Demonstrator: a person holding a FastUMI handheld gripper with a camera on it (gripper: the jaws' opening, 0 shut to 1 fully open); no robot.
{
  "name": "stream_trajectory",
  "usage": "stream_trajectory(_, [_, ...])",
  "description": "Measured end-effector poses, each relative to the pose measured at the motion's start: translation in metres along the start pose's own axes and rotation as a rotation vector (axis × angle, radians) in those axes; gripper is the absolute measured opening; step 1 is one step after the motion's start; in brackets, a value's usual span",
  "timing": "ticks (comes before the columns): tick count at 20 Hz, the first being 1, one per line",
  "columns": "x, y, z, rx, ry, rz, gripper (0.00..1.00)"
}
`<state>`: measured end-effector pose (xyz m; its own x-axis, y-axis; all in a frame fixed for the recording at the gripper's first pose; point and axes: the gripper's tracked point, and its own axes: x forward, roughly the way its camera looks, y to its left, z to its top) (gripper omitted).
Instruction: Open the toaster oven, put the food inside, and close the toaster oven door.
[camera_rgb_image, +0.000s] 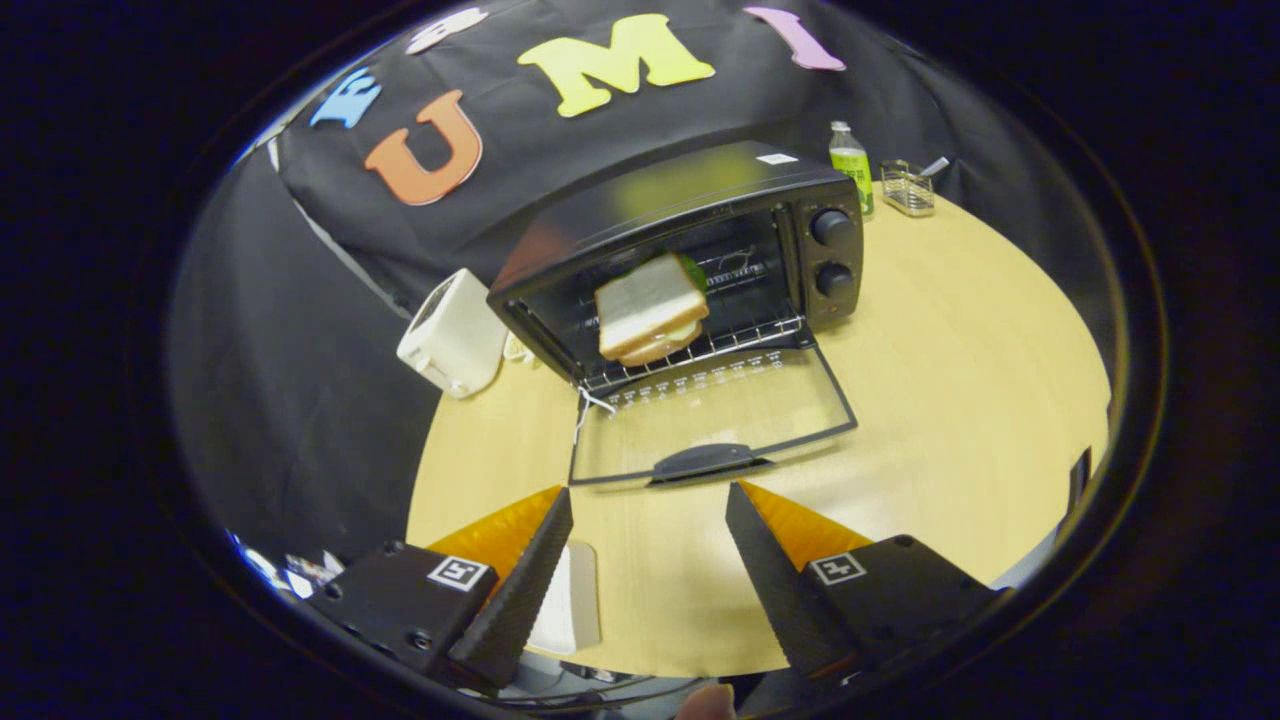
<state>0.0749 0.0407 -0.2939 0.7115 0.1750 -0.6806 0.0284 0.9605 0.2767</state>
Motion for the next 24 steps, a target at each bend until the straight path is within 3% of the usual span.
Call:
stream_trajectory(6, [0.020,-0.021,-0.020,-0.170,-0.006,-0.065,1.00])
stream_trajectory(15, [0.090,-0.041,-0.033,-0.153,0.052,-0.096,1.00])
stream_trajectory(24, [0.117,-0.058,-0.033,-0.158,0.069,-0.172,1.00])
